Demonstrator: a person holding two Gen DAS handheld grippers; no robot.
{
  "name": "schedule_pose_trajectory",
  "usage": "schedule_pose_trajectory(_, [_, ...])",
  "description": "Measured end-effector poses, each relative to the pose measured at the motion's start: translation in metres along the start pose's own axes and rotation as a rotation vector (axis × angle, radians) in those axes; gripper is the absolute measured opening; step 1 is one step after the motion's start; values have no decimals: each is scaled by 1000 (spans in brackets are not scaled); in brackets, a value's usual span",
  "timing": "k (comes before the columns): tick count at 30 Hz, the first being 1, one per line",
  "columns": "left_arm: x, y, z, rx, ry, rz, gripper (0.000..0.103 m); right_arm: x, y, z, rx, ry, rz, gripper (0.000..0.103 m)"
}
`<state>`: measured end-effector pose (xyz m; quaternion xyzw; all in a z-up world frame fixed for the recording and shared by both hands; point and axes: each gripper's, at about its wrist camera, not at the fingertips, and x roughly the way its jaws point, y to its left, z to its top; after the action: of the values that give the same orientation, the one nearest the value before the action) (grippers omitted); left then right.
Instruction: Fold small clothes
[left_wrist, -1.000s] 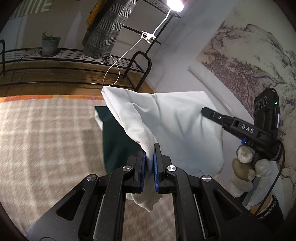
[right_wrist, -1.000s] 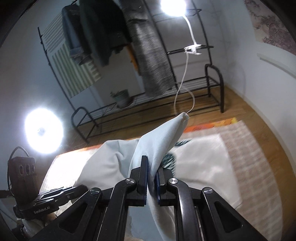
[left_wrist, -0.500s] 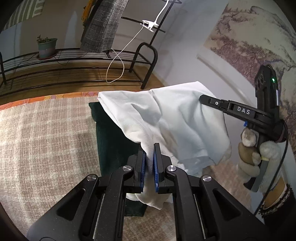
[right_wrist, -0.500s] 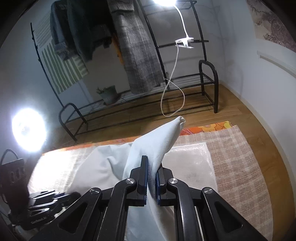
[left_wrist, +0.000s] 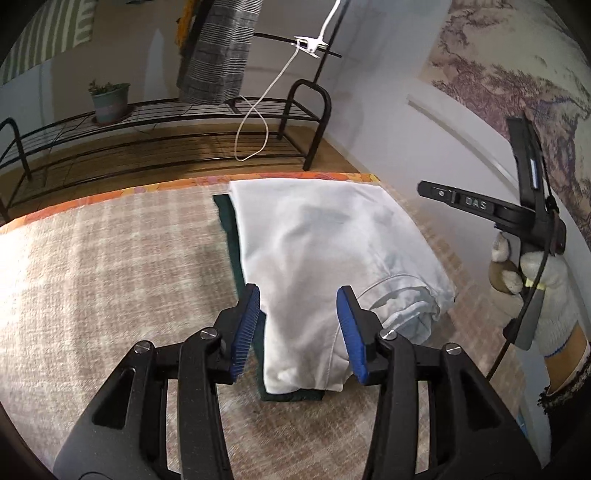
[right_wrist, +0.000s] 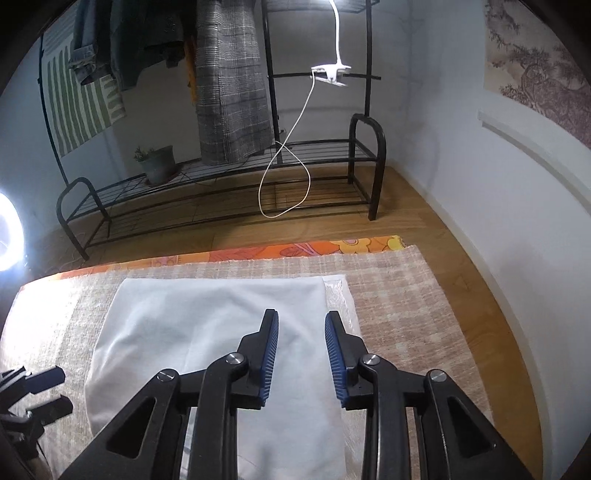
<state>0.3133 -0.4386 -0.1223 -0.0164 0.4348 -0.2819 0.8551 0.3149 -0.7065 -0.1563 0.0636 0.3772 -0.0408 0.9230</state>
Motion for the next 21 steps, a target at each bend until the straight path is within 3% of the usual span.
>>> schedule_pose_trajectory(10, [-49, -10, -3, 17, -52, 0, 44, -49, 13, 3, 3, -47, 18, 27])
schedule_pose_trajectory(21, [-132, -24, -19, 48, -126, -16, 44, -142, 41, -2, -1, -123, 19, 27])
